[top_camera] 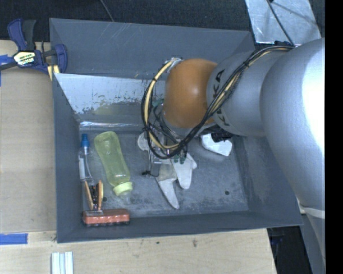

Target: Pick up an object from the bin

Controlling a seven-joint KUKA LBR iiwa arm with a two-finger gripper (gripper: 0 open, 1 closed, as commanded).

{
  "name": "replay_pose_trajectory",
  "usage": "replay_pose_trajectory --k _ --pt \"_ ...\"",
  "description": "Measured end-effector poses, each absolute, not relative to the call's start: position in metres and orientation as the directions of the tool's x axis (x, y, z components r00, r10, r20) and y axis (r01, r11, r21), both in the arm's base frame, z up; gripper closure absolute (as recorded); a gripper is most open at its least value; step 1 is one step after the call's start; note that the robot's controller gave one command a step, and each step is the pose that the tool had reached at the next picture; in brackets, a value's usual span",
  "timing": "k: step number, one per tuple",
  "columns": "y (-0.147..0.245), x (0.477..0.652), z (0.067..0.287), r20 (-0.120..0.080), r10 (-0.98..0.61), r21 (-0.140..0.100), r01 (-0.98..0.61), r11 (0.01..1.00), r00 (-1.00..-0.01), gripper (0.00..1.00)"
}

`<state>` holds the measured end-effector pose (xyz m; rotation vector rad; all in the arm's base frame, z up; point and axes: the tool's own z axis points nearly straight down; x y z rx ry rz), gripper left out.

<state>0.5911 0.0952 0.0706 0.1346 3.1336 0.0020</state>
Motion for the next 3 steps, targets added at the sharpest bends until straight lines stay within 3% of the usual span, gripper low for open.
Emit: replay_pose_trajectory --k 1,3 --pt "0.0819 0.5967 0.0713 -0.006 -0.47 -0.001 -0.47 0.882 -0.882 1.0" --pt "0.082 0.5948 0.0768 -0.001 -0.469 0.002 -0.469 0.883 -0.883 1.0"
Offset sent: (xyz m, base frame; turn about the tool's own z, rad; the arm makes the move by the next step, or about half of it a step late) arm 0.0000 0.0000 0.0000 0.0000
